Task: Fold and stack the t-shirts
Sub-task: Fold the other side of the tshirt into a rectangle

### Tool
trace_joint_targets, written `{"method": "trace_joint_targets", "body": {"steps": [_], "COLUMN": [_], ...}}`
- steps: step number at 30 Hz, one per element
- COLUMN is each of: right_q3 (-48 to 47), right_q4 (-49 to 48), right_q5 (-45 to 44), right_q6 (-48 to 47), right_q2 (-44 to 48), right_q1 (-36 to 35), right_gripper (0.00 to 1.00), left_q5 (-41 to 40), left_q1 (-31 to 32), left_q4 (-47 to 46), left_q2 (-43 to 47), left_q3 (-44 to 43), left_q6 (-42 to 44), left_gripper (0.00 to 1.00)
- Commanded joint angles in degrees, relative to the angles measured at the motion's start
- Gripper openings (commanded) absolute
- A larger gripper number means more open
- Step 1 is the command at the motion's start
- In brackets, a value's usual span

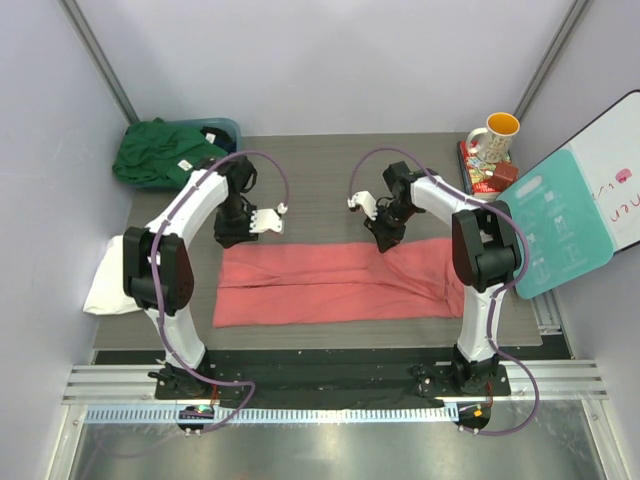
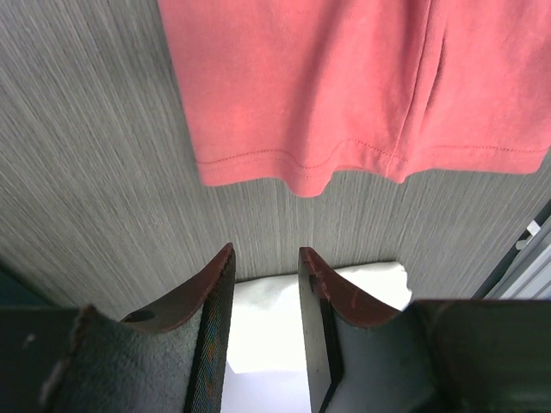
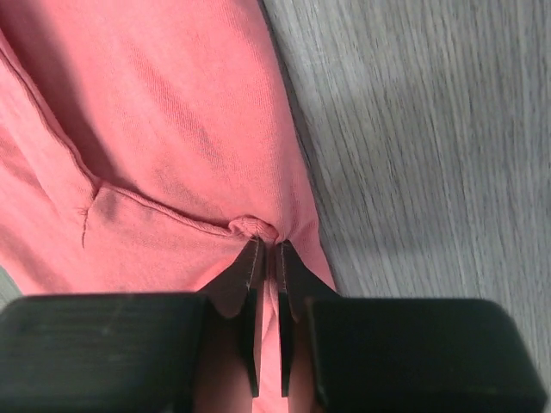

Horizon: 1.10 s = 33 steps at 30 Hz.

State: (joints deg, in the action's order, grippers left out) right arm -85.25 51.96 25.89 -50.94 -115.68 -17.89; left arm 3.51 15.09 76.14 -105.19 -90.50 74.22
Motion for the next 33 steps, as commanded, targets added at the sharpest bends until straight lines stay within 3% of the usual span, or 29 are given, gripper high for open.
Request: {"method": "trace_joint_targets", "body": {"steps": [1,5,11,16,23,33], "right_q3": [-1.14,-0.97,0.61,0.79,3.42,4.75], "right_q4": [0.06,2.87,3.76,4.02,3.5,-0.9], "right_q5": [0.22,-0.75,-2.25,-2.33,-2.51,-5.23], "right_q6": [0.05,-1.35,-1.97,-1.8,-1.89,-0.66], "right_q2": [1.59,3.61,6.52,7.75,8.1,6.78], "right_q1": [-0.83,-1.18,-1.27,-1.36,-1.45,-1.53], "right_gripper": [0.11,0.23,0.3,0.24,0.33,0.37], "left_q5": [1.76,1.77,1.94,2.56,2.99,3.79], "left_q1": [0.46,0.46,0.99,1.69,2.92,3.89], "left_q4": [4.28,3.84,3.14,2.52,1.38,0.85], "left_q2": [3.5,3.67,3.76,3.85,3.41,3.58], "left_q3": [1.11,1.99,2.43,2.52,2.78,3.14], "left_q6": [-1.7,-1.44,-1.35,-1.53,-2.23,-3.46], "left_gripper": [0.36,0.36,0.36,0.36,0.35,0.35]}}
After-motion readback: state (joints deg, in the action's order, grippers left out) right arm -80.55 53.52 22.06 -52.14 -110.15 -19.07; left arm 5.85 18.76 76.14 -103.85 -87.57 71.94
